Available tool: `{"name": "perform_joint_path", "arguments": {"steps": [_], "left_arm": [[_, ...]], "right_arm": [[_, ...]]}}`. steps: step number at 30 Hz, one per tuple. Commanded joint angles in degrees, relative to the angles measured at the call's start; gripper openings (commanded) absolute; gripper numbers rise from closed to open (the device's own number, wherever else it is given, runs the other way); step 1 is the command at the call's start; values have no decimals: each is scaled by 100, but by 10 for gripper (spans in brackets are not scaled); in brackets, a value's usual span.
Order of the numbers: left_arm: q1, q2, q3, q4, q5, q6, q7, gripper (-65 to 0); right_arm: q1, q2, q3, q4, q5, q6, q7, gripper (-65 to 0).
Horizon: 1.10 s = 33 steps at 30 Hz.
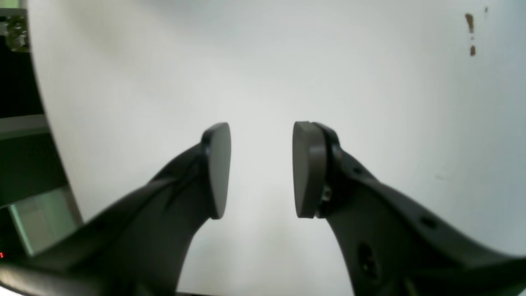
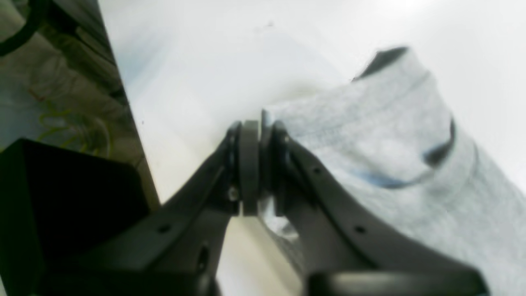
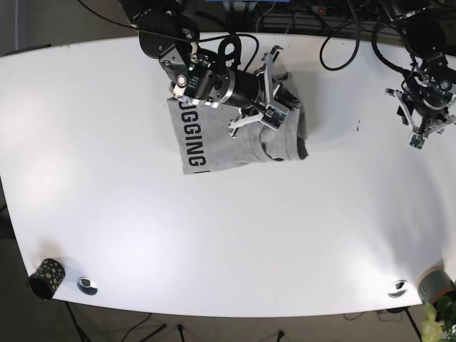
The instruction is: Fold the T-shirt properly
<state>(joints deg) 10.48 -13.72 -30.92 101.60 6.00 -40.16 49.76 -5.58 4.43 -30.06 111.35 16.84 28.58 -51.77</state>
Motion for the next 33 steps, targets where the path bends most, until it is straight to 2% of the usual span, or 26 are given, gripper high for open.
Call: {"name": "perform_joint_path", "arguments": {"steps": [1,7,12,14,17,19,21,25,30,33], "left_arm": [[-41,-92,-16,86,-7,16,-66,-419],[-68,-75,-16,112,-15,16,-66,-419],[-332,242,2,279,-15,16,-66,-419],[-507,400,46,358,-15,16,-66,-419],[-771,673,362,446,-7,16,-57,-419],[-912,831,538,552,-7,16,-48,-419],[-1035,1147,846,649,-7,16,-48,-419],[-1202,1596,1320,693,-7,16,-48,-419],[-1281,2079,1988,684,20,16,-39,-419],[-1237,2255,2402,684,20,16,-31,-419]], "right_arm": [[-44,-34,-13,113,105,48,91,-650],[-53,-78,-277,-379,70,39,100,-650],[106,-122,-339,-1056,79,13,328,-640],[123,-157,-339,-1320,52,13,399,-575],[185,-131,-330,-1408,96,13,425,-403],[158,-95,-303,-1170,96,30,425,-311],[53,98,-110,-608,105,39,399,-244],[-53,221,444,78,325,48,399,-243],[246,511,1525,69,993,48,399,-246],[422,687,2000,-221,1283,48,399,-301]]}}
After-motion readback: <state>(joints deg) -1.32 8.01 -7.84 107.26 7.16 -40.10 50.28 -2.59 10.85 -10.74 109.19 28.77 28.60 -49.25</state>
